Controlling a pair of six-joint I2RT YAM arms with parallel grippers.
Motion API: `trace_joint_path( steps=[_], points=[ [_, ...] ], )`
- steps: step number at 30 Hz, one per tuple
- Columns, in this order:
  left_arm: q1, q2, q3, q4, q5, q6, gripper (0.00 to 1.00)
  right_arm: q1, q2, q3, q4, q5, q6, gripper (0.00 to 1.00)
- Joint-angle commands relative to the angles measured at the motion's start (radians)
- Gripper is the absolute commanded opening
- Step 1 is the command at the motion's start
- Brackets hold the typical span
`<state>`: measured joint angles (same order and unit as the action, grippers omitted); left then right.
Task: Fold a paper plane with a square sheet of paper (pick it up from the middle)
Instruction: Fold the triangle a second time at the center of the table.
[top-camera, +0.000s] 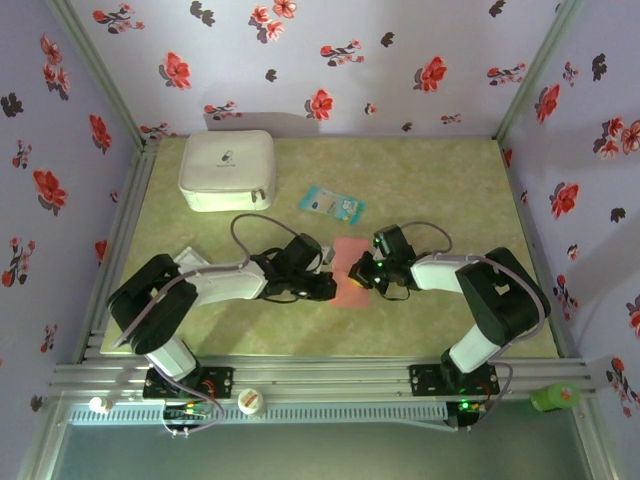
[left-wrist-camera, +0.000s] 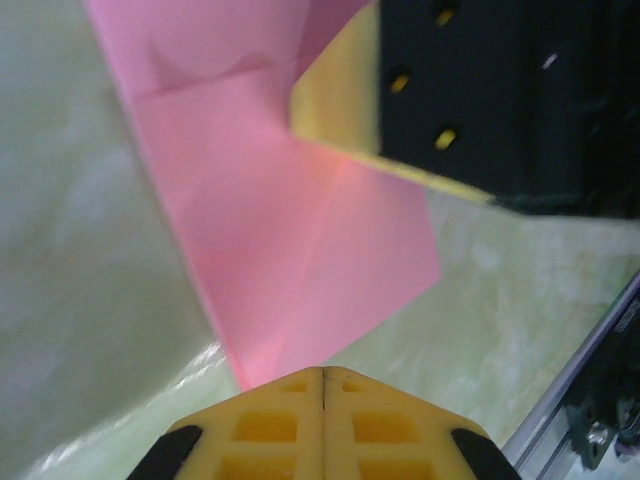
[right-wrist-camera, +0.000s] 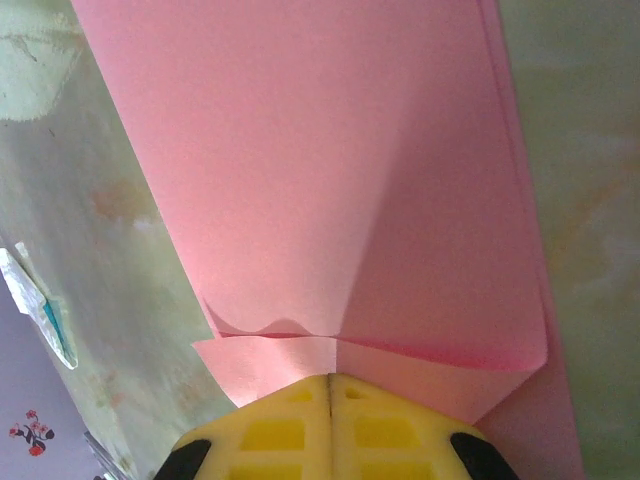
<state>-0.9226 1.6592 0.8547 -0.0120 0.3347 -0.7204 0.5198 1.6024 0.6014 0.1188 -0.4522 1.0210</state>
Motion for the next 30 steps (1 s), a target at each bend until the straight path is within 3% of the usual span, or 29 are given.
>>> trace_joint_path(
  steps=[1, 9, 16, 22, 30],
  points=[
    [-0.001, 0.072, 0.067, 0.037, 0.022, -0.012, 0.06, 0.002, 0.015, -0.018, -0.120, 0.075, -0.021, 0.00],
    [0.001, 0.192, 0.118, 0.024, 0.024, 0.015, 0.05, 0.000, 0.020, -0.025, -0.067, 0.042, 0.011, 0.00],
    [0.001, 0.214, 0.053, 0.006, 0.001, 0.007, 0.01, -0.003, -0.008, -0.016, -0.060, 0.034, 0.001, 0.00],
    [-0.001, 0.204, 0.018, 0.017, -0.001, 0.000, 0.00, -0.003, -0.097, 0.037, -0.174, 0.041, -0.074, 0.00],
    [-0.001, 0.208, 0.043, 0.020, -0.015, 0.008, 0.00, 0.013, -0.052, -0.003, -0.049, -0.076, -0.042, 0.00]
  ],
)
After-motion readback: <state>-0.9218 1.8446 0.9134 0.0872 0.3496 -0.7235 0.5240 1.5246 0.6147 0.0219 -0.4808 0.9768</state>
